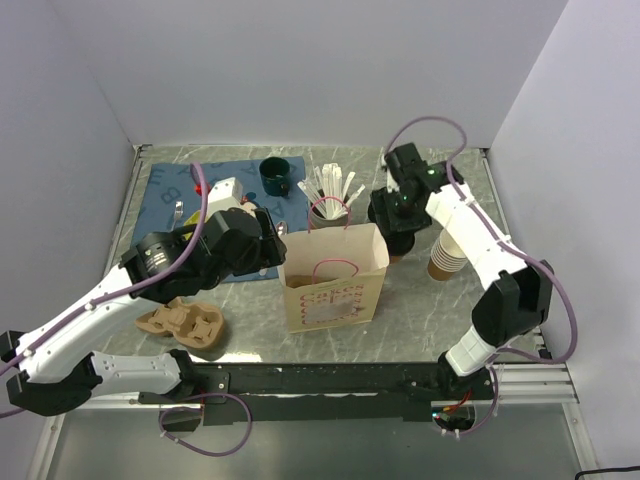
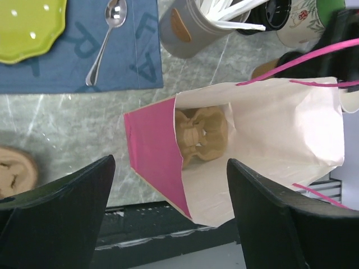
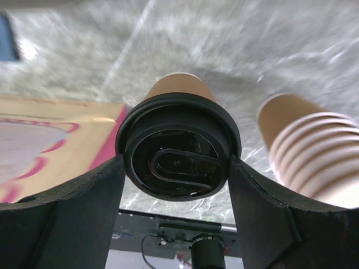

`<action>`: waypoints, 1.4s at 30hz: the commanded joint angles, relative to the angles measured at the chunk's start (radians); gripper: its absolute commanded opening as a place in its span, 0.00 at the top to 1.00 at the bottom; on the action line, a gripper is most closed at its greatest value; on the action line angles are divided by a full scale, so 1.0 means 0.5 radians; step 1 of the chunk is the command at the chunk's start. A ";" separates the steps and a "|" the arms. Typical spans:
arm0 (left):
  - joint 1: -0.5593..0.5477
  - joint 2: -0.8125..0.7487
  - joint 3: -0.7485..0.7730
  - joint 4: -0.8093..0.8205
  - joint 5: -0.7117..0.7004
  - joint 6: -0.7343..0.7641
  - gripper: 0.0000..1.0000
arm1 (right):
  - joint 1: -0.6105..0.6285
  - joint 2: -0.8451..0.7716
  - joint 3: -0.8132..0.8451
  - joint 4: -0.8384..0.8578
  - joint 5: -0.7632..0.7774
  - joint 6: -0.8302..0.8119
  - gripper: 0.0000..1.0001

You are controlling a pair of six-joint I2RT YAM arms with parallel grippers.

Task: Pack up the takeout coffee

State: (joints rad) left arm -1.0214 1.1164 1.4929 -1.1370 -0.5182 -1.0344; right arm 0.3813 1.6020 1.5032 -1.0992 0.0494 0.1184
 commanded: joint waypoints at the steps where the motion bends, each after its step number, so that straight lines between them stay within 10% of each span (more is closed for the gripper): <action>1: 0.006 0.010 0.012 -0.036 0.042 -0.210 0.16 | -0.017 -0.161 0.404 -0.268 0.107 0.042 0.32; 23: 0.334 0.154 -0.083 0.206 0.281 0.081 0.39 | 0.458 -0.569 1.325 -0.621 -0.148 0.030 0.36; 42: 0.454 0.114 -0.271 0.507 0.656 0.464 0.55 | 1.118 -0.704 0.724 -0.403 0.180 -0.096 0.36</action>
State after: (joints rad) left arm -0.7990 1.1694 1.3628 -0.9218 -0.2359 -0.8482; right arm 0.9043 1.2469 1.8610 -1.3460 0.0456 0.0917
